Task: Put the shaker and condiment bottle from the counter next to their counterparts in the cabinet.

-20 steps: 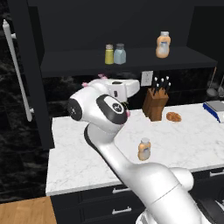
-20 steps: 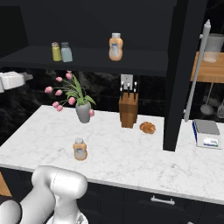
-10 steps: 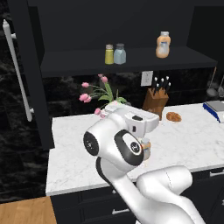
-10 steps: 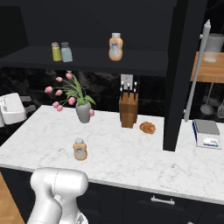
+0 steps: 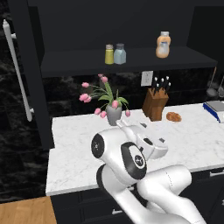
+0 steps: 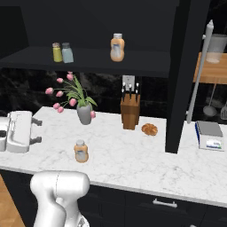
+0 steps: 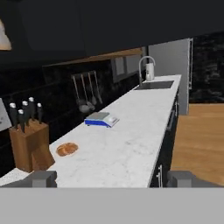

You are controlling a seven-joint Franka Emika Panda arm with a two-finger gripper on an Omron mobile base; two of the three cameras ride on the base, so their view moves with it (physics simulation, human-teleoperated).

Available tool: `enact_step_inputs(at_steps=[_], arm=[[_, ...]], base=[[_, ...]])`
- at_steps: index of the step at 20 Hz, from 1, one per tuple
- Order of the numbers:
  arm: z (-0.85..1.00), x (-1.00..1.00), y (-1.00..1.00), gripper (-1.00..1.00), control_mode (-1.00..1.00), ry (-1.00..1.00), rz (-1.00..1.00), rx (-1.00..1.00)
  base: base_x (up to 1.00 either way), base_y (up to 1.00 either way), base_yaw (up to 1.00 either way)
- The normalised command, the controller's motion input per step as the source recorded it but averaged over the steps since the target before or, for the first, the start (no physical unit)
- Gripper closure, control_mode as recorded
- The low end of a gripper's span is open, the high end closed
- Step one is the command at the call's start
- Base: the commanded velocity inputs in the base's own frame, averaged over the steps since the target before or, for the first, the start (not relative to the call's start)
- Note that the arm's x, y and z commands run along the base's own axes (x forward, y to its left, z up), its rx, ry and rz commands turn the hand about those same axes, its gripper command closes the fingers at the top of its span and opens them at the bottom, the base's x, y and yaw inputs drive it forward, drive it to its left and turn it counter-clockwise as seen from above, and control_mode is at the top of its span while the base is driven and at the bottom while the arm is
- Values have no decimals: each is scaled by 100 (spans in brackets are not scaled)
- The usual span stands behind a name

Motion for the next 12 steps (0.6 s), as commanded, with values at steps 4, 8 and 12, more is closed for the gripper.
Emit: enact_step_inputs(at_steps=[4, 8, 12], arm=[[-58, 1, -3, -100, -100, 0, -36, 21], [-6, 41, -11, -100, -100, 7, -5, 14], [-17, 55, -49, -100, -100, 11, 2, 4]], base=[[0, 0, 0], [0, 0, 0], [0, 0, 0]])
